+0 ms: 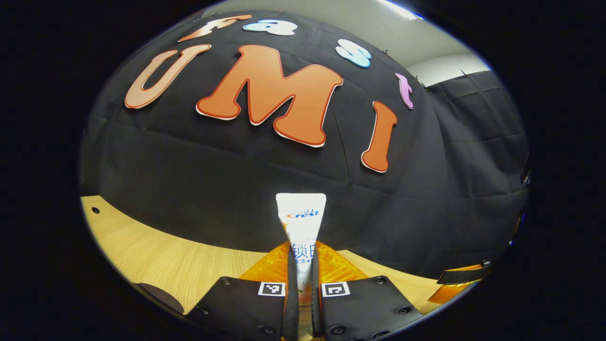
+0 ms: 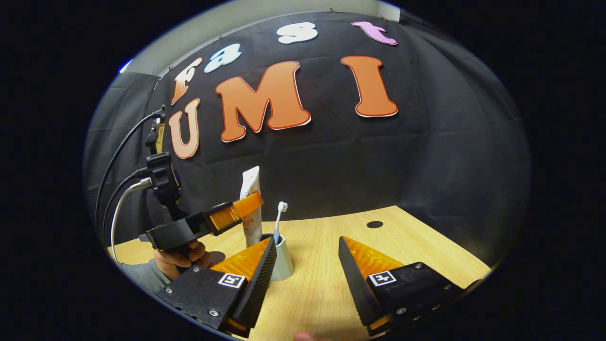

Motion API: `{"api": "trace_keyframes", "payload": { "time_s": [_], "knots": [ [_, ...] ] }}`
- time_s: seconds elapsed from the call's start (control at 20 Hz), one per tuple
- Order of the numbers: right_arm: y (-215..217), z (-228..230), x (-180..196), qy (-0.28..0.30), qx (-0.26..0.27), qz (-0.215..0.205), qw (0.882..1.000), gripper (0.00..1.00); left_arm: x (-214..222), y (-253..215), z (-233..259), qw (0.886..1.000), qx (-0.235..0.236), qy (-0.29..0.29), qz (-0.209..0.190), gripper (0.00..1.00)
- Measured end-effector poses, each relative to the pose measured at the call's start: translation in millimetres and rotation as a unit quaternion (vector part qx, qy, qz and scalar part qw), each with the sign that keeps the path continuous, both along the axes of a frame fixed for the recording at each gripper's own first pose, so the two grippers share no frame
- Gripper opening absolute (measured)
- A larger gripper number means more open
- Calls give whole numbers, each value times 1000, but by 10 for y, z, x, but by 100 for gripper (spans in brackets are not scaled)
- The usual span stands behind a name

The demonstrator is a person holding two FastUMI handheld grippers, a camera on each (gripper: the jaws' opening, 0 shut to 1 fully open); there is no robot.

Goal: Put the toothbrush and toothpaste on the desktop into the cup, then pick up the cup and place it on the coaster on the desktop.

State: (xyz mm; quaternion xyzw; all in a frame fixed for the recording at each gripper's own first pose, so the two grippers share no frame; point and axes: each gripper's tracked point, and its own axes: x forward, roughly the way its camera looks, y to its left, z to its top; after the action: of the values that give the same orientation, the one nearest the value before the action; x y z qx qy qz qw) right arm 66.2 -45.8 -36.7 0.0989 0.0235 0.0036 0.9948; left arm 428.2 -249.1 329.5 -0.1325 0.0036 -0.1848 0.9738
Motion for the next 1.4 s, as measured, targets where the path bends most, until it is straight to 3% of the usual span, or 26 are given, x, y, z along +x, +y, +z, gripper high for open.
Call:
{"api": "trace_keyframes", "payload": {
  "time_s": [0.55,0.75,1.05,1.15,1.2,1.4],
  "knots": [
    [-55,-10,-70,2,9,-3,1000,80,24,-33,-381,999,30,41,5,16],
    [-34,5,-94,0,8,-3,1000,81,-44,-59,-406,998,26,58,-12,22],
    [98,1,-119,8,7,11,1000,81,-198,-24,-303,996,48,67,-28,40],
    [166,19,-121,8,6,18,1000,81,-259,6,-211,996,51,64,-33,53],
    [211,33,-113,9,5,21,1000,81,-282,61,-184,996,54,62,-30,69],
    [323,57,-90,17,2,29,999,81,-417,245,-57,996,57,62,-25,79]
  ]
}}
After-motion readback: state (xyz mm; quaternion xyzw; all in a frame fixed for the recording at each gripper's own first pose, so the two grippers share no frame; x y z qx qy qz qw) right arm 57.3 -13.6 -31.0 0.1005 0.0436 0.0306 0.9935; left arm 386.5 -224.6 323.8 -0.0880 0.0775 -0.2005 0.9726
